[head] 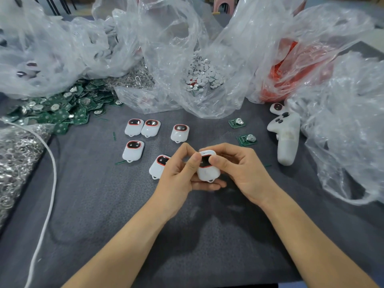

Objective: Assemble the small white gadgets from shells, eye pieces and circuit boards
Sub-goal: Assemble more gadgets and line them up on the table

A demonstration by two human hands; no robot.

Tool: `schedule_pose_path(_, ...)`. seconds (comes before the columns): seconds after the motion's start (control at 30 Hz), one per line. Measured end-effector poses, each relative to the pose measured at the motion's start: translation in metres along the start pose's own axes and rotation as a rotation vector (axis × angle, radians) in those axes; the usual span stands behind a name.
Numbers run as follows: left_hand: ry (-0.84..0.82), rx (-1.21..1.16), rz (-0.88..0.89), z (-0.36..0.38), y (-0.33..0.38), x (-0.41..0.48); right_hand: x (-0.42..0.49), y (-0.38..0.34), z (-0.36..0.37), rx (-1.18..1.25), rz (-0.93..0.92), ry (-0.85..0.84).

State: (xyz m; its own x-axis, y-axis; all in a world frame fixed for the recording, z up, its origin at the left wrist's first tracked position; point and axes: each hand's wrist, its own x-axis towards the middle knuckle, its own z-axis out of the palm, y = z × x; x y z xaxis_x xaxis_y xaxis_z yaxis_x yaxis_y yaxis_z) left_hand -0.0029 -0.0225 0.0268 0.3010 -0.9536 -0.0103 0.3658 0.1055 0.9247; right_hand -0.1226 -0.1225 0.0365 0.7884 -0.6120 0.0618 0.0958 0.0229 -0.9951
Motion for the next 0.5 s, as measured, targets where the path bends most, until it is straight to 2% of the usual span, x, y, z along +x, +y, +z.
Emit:
schedule_pose_path(0.17, 0.063, 0.007, 0.024, 0.0077, -0.0014, 0.0017, 0.0012, 0.0011, -0.0002, 0.048, 0.049, 0.019)
schedule_pose_path(0.3, 0.065, 0.061, 0.027, 0.0098, -0.0002, 0.0008, -0.0005, -0.0002, -0.0001, -0.050, -0.014, 0.084)
schedule_pose_path(0.5, 0.113, 0.154, 0.003, 0.0098, 0.0002, -0.0001, -0.0042, -0.0034, 0.0055, -0.225, -0.077, 0.089)
